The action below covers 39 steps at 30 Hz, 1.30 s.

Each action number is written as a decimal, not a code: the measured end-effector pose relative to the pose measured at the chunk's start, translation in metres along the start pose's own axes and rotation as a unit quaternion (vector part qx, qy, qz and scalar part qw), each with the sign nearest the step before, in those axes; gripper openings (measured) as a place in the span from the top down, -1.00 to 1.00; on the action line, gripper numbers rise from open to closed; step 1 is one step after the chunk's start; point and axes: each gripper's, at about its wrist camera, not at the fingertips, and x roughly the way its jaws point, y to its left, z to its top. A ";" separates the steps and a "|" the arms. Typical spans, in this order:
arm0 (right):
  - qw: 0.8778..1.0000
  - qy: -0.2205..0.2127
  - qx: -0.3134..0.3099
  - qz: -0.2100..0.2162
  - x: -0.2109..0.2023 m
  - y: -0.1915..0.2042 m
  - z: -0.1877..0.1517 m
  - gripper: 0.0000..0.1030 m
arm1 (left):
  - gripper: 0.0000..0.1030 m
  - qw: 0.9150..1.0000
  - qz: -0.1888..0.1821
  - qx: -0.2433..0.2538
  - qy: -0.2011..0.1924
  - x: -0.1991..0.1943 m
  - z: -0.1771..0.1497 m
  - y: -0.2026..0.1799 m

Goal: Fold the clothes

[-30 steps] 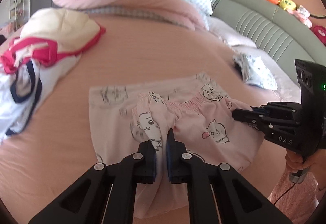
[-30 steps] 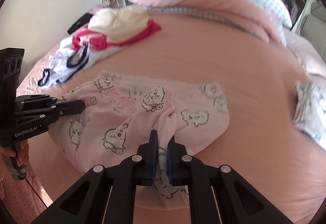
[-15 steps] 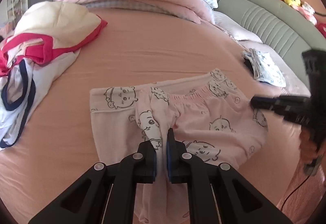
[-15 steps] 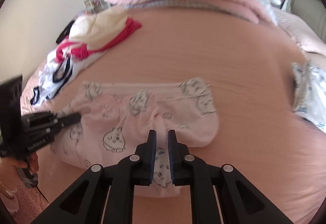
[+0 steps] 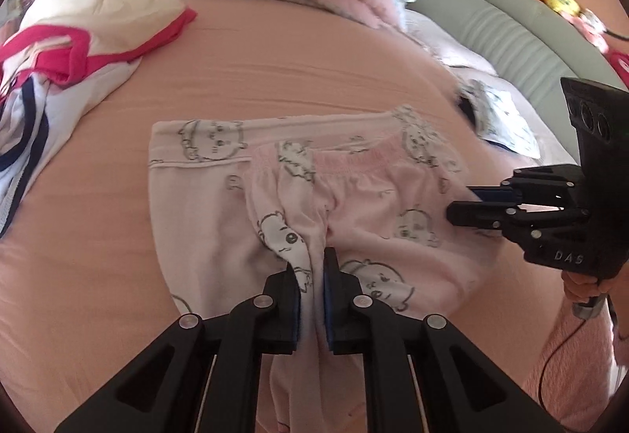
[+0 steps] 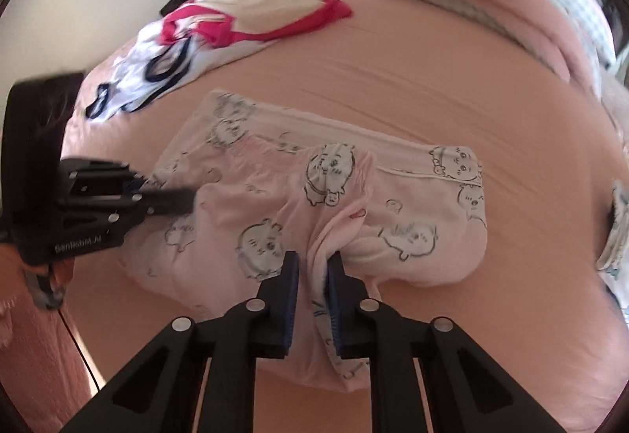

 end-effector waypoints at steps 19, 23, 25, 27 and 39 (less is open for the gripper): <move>0.971 -0.032 0.235 0.015 -0.006 -0.054 -0.069 0.00 | 0.09 0.979 0.036 -0.200 0.005 -0.043 -0.067 0.022; 0.973 -0.024 0.228 0.004 -0.001 -0.049 -0.072 0.38 | 0.42 0.978 -0.018 -0.208 0.006 -0.033 -0.065 0.016; 0.964 -0.013 0.263 0.045 0.000 -0.050 -0.074 0.80 | 0.72 0.983 -0.013 -0.185 0.013 -0.030 -0.060 0.008; 0.956 -0.008 0.285 0.066 -0.002 -0.050 -0.077 0.83 | 0.77 0.986 -0.009 -0.166 0.012 -0.035 -0.055 0.003; 0.961 0.059 0.271 0.010 -0.013 -0.036 -0.097 0.79 | 0.78 0.983 -0.002 -0.164 0.087 -0.050 -0.063 0.035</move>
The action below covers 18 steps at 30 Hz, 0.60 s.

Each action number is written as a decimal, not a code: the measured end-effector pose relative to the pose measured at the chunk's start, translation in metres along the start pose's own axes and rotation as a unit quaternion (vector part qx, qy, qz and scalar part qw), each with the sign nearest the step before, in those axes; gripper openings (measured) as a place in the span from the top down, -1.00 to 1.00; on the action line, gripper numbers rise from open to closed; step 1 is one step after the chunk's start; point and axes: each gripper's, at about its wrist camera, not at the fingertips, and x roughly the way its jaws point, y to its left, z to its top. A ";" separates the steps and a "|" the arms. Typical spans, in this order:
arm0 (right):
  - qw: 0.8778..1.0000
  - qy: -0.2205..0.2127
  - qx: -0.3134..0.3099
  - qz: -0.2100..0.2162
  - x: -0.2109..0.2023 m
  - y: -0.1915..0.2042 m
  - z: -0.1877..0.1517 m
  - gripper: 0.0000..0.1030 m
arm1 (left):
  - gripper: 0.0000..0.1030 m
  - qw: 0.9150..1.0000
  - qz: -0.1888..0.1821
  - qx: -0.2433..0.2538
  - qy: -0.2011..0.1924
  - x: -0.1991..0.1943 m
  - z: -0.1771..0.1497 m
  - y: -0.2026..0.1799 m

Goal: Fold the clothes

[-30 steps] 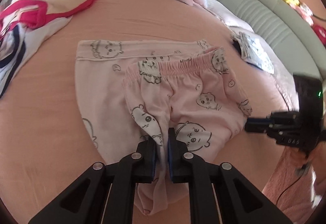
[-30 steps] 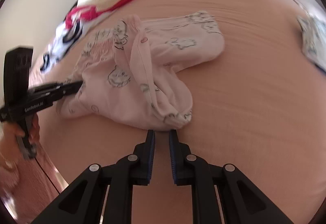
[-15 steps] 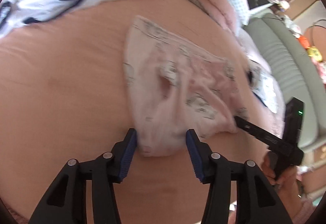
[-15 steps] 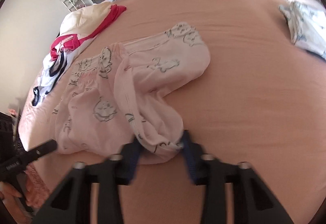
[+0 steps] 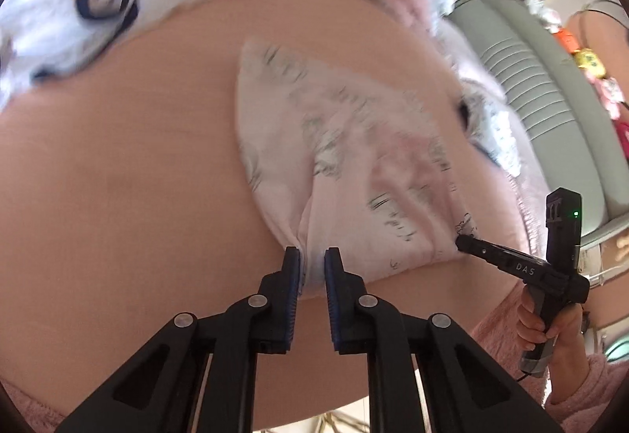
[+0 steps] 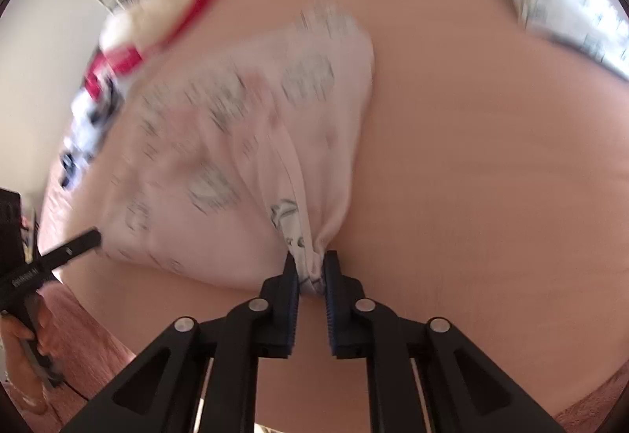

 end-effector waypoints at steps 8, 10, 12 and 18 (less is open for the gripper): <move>0.985 -0.121 -0.092 -0.077 -0.060 0.018 0.014 0.00 | 0.66 0.994 0.054 0.074 -0.051 -0.030 0.011 -0.024; 0.987 -0.116 -0.102 -0.052 -0.057 0.017 0.028 -0.07 | 0.37 0.994 0.019 0.090 -0.064 -0.030 0.023 -0.031; 0.988 -0.100 -0.116 -0.032 -0.044 0.024 0.047 -0.07 | 0.11 0.991 0.006 0.110 -0.079 -0.021 0.039 -0.039; 0.984 -0.066 -0.157 -0.057 0.011 0.054 0.075 -0.07 | 0.10 0.989 0.018 0.139 -0.051 0.029 0.077 -0.055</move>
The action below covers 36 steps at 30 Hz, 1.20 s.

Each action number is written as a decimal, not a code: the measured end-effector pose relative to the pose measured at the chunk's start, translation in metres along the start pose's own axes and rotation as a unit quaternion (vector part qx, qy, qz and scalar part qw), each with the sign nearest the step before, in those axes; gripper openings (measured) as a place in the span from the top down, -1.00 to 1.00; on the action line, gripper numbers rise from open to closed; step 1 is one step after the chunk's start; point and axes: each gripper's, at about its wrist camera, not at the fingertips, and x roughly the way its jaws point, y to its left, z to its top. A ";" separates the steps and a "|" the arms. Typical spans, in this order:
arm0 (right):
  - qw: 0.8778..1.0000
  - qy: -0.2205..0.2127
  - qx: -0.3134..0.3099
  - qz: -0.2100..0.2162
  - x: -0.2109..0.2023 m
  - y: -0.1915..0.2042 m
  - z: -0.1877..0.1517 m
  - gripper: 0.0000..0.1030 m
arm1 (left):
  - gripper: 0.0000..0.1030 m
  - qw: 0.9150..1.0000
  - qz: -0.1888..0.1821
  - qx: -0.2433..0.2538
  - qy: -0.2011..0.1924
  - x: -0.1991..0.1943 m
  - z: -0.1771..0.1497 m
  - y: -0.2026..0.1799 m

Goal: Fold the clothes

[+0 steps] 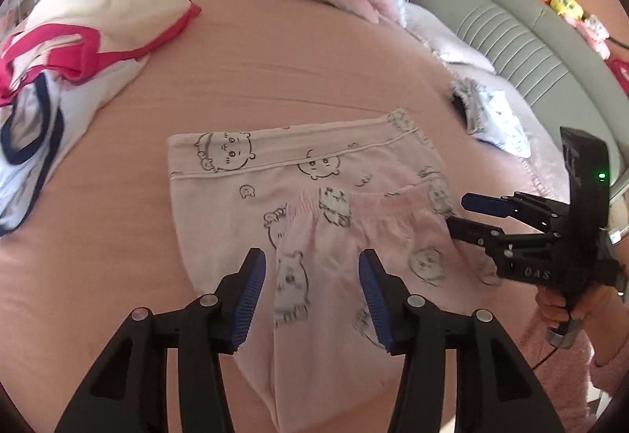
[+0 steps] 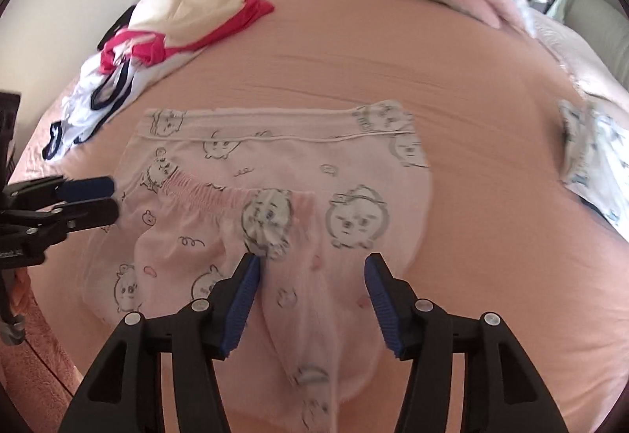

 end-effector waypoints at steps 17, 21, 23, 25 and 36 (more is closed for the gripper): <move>0.996 -0.077 -0.053 -0.004 -0.027 0.019 0.029 0.78 | 0.86 0.995 -0.026 0.045 -0.080 -0.035 0.007 -0.028; 0.993 -0.105 -0.057 -0.010 -0.039 0.020 0.048 0.78 | 0.85 0.995 -0.014 0.040 -0.092 -0.032 0.024 -0.019; 0.993 -0.110 -0.051 -0.010 -0.037 0.018 0.060 0.77 | 0.85 0.995 -0.013 0.029 -0.094 -0.026 0.032 -0.011; 0.994 -0.105 -0.042 0.000 -0.022 0.012 0.073 0.77 | 0.85 0.997 -0.015 0.000 -0.077 -0.007 0.037 0.005; 0.994 -0.066 0.082 0.010 0.010 -0.038 0.049 0.39 | 0.62 0.998 0.038 -0.014 -0.049 0.001 0.025 0.029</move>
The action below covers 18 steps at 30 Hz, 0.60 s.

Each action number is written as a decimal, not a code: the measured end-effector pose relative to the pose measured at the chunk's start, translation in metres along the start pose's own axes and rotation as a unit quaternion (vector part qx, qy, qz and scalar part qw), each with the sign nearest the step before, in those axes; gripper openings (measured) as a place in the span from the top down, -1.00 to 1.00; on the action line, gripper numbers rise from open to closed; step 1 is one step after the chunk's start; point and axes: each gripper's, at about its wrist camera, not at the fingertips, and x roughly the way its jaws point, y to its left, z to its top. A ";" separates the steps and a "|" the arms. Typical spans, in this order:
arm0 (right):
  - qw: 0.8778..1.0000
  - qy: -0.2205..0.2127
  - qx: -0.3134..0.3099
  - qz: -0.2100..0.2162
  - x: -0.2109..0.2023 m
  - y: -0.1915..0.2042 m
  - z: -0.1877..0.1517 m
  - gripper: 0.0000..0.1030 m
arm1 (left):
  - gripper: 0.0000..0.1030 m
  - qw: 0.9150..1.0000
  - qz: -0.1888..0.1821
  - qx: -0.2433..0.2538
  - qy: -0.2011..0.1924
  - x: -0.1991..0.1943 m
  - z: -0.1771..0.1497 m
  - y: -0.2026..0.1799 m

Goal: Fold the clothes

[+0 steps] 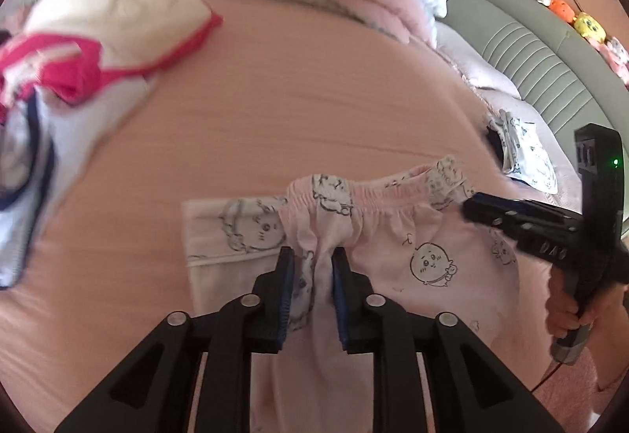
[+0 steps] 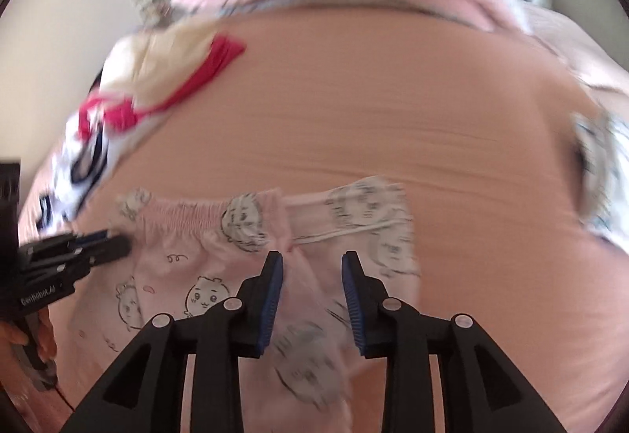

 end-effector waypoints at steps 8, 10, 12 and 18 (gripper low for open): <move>0.998 -0.016 0.055 0.018 -0.056 -0.033 -0.085 0.07 | 0.55 0.991 -0.039 -0.130 0.008 -0.046 -0.079 0.026; 0.998 -0.007 0.057 0.037 -0.051 -0.034 -0.093 -0.08 | 0.39 0.986 -0.063 -0.155 0.011 -0.044 -0.096 0.025; 0.996 0.003 0.071 0.059 -0.040 -0.036 -0.096 -0.16 | 0.32 0.983 -0.077 -0.169 0.010 -0.040 -0.102 0.026; 0.985 -0.002 0.135 0.107 -0.023 -0.033 -0.093 -0.16 | 0.27 0.963 -0.082 -0.257 -0.025 -0.058 -0.121 0.036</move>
